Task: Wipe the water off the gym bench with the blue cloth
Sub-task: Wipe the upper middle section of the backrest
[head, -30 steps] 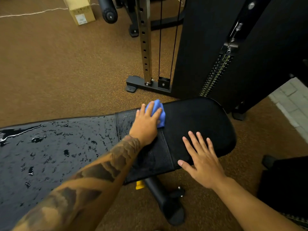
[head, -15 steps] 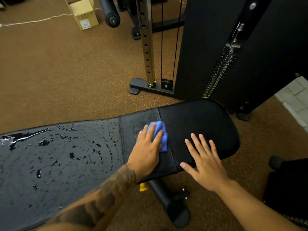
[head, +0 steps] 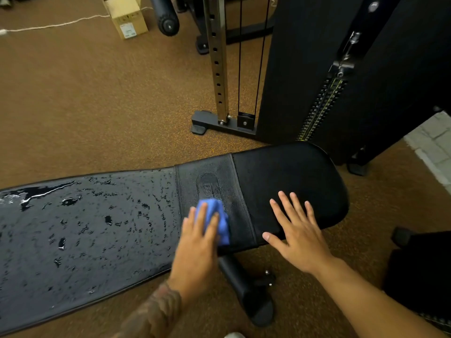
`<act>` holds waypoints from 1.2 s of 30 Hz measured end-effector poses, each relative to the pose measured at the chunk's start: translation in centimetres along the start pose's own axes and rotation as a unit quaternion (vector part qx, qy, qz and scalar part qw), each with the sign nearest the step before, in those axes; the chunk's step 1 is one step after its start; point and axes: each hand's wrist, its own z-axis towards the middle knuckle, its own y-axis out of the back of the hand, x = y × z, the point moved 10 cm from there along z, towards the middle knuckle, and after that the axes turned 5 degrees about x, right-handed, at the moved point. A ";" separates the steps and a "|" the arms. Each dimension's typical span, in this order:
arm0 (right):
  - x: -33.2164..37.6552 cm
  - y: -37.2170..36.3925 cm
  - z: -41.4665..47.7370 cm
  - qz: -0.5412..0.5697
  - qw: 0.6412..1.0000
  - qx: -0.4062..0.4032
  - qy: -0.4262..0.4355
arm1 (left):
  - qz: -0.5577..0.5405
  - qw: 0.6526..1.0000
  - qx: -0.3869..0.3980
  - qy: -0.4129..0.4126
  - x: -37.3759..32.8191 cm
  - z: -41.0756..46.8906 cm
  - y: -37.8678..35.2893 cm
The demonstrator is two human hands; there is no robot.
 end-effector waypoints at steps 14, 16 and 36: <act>0.0 -0.1 0.0 0.001 1.000 -0.007 0.004 | 0.012 0.996 -0.019 0.091 6.1 6.4 2.2; 0.1 0.0 0.0 0.004 1.000 -0.008 0.003 | -0.002 0.996 -0.013 0.086 5.0 2.5 1.2; 0.1 -0.2 0.1 -0.014 1.000 0.009 -0.003 | -0.010 0.995 -0.022 0.095 2.7 0.7 0.3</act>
